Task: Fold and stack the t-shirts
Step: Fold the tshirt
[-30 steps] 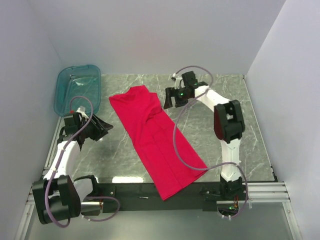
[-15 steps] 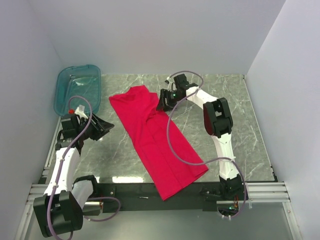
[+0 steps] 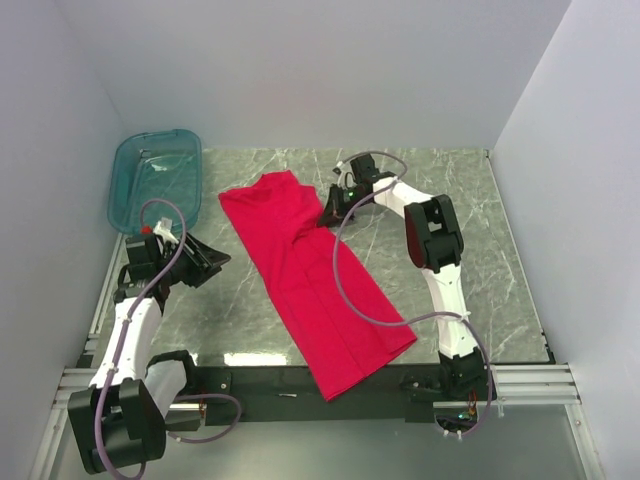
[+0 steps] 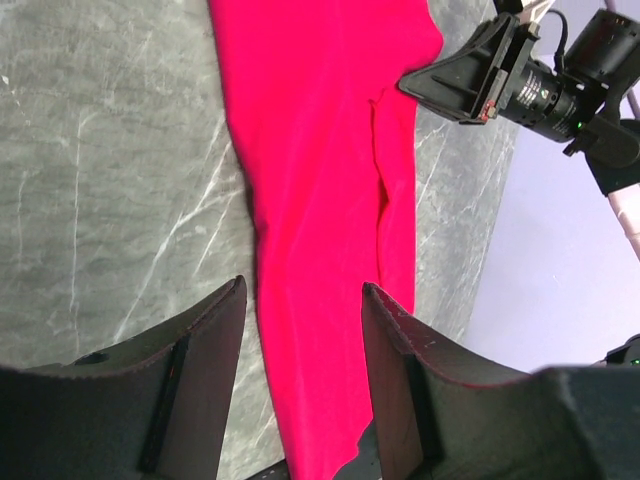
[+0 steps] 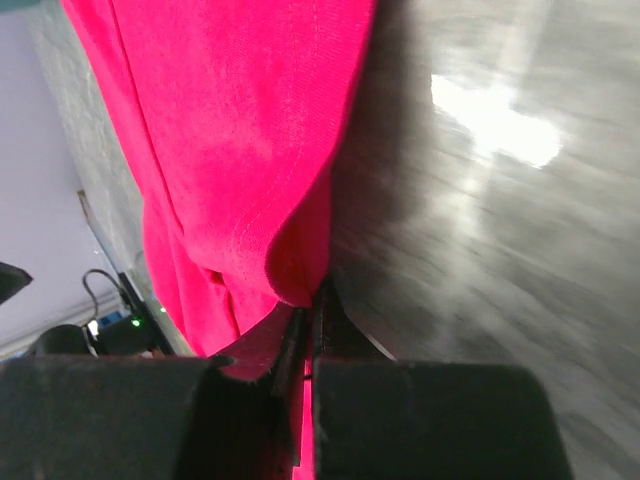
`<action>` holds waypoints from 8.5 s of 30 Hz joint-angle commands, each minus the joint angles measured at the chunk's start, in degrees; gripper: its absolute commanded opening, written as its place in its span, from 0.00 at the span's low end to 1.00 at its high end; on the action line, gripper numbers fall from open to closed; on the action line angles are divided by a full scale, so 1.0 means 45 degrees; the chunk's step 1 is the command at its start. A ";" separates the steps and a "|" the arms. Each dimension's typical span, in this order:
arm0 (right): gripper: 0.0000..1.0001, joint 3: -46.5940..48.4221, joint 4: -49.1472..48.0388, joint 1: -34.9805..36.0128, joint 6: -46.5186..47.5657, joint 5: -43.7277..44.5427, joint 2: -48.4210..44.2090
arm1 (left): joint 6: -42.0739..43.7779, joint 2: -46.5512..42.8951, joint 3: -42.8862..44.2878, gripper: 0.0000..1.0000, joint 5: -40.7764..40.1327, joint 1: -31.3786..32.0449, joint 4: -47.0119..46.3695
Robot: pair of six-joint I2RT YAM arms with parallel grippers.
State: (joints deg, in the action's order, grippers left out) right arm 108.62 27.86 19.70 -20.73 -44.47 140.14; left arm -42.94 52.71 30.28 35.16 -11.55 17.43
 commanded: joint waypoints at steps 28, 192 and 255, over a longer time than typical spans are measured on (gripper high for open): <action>0.82 -0.8099 0.2034 -0.4730 0.8925 0.1678 -1.0024 | 0.0694 1.5725 1.2289 0.53 -0.2637 0.6122 -0.0342; 0.19 -0.1344 0.0000 -0.0043 1.7848 0.4745 -0.3270 | 0.2979 -0.0404 0.1571 0.85 0.1250 0.1317 -0.1920; 0.30 0.1585 0.1973 0.0311 1.2363 0.5551 -0.3559 | 0.2882 0.0123 0.1454 0.85 0.1660 0.1317 -0.2272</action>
State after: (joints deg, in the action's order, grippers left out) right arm 115.61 39.05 24.14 38.15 -14.66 133.95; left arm -29.67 53.15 36.93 41.36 -5.54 10.02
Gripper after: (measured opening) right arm 0.285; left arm 0.846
